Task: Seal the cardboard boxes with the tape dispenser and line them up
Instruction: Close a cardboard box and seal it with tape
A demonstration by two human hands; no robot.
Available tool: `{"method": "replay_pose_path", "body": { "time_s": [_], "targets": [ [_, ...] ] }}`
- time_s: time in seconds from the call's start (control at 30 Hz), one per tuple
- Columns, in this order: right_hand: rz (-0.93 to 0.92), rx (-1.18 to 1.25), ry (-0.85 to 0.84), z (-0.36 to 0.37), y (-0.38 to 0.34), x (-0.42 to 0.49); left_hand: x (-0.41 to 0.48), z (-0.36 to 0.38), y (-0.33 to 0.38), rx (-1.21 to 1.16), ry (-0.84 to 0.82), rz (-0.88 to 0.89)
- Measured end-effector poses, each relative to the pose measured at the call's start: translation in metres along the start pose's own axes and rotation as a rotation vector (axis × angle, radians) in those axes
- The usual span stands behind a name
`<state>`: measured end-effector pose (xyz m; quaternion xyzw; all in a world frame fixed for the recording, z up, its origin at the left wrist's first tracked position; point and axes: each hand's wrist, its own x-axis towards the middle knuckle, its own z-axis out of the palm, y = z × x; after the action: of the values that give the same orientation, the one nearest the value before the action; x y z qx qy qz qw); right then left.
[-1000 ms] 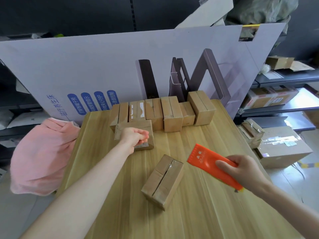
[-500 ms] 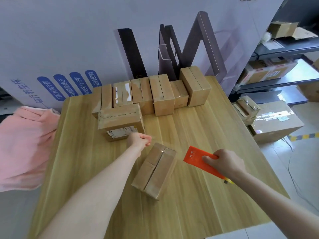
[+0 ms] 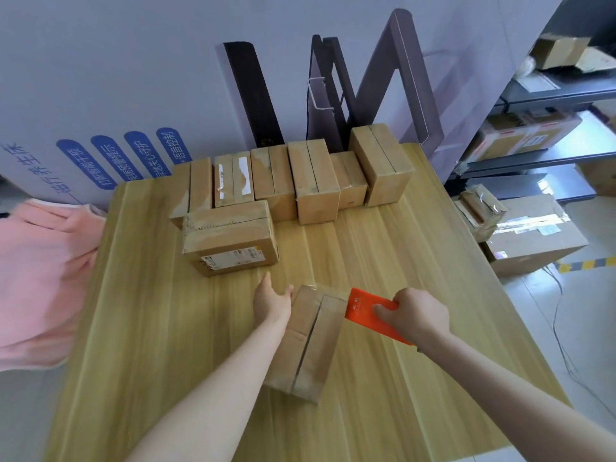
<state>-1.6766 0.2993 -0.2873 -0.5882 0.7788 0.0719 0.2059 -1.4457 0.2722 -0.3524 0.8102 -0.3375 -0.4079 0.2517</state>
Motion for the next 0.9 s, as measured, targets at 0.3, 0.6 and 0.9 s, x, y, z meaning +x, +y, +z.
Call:
{"method": "replay_pose_path", "body": {
  "time_s": [0.3,0.6,0.9],
  "targets": [
    [-0.102,-0.113,0.036,-0.007,-0.022,0.008,-0.028,0.002,-0.026,0.053,-0.165,0.166],
    [-0.158,-0.12,0.01,0.014,-0.044,0.008,-0.033,0.007,-0.025,-0.031,-0.094,0.137],
    [0.13,0.33,0.128,0.006,-0.006,-0.002,-0.048,0.033,-0.016,-0.336,0.078,-0.092]
  ]
}}
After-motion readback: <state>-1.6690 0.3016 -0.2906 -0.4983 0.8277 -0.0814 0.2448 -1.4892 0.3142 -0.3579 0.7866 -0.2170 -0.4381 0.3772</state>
